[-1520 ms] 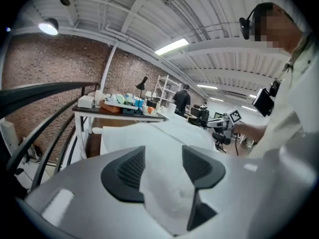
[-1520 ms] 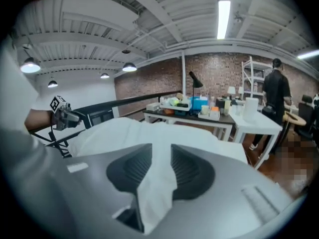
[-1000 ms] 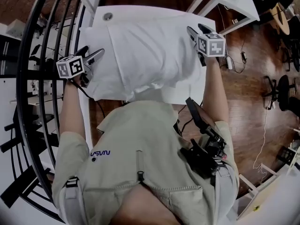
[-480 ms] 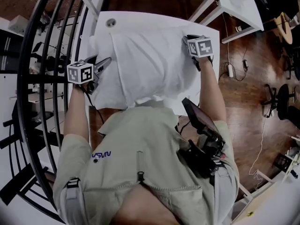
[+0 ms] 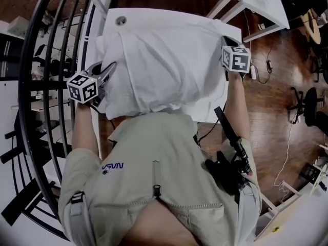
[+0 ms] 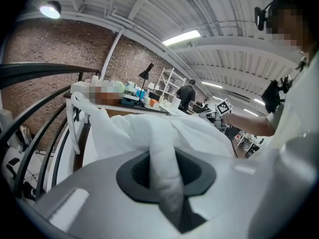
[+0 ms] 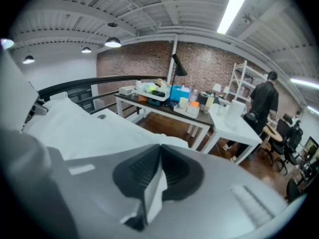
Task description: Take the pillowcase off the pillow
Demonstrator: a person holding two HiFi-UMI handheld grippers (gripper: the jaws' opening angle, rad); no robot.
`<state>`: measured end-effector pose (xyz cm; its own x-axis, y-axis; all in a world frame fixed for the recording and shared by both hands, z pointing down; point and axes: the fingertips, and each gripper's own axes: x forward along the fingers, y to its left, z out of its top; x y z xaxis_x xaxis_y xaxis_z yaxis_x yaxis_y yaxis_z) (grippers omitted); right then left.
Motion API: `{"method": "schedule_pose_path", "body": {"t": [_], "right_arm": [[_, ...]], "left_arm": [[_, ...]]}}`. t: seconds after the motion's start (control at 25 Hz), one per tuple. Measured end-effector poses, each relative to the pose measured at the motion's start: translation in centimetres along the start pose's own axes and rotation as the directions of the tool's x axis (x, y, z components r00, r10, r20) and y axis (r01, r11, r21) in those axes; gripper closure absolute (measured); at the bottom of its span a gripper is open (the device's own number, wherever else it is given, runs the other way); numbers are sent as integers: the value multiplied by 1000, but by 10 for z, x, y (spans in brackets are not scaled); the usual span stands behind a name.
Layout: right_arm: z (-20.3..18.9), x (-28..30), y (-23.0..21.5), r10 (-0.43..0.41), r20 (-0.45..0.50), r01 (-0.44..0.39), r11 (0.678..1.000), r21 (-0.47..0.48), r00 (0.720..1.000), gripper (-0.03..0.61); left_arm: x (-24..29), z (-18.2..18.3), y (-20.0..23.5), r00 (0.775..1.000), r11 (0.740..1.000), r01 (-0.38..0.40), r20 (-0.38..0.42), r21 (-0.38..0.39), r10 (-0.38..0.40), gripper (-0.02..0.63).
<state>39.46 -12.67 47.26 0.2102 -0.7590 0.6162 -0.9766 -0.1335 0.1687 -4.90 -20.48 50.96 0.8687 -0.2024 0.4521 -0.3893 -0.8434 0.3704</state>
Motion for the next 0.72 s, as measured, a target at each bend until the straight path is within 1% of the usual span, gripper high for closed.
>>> {"method": "schedule_pose_path", "body": {"t": [0.08,0.16,0.24,0.36,0.48,0.6,0.72], "right_arm": [[1,-15,-10,-55,31,54,998,13,998,575],[-1,-31,-24,-129,47,128,991,27,991,577],[-4,-47,-44,-207,56,204,978,46,977,577],[-14,-66,-73,-289,59,283,955,93,955,577],[-29,-80,-90,-338,41,330,934,133,940,577],[-45,-85,-100,-364,13,357,919,165,931,577],[-66,-88,-111,-381,-28,378,901,212,924,577]], "left_arm": [[-14,5,-8,999,999,15,31,33,-16,562],[-29,13,-16,997,999,27,75,47,-30,574],[-40,22,-23,992,998,42,115,53,-48,580],[-54,34,-28,986,996,54,155,69,-64,583],[-65,39,-26,981,995,59,182,75,-72,584],[-66,40,-24,978,995,68,190,73,-81,584],[-70,34,-20,978,997,64,195,40,-71,585]]}}
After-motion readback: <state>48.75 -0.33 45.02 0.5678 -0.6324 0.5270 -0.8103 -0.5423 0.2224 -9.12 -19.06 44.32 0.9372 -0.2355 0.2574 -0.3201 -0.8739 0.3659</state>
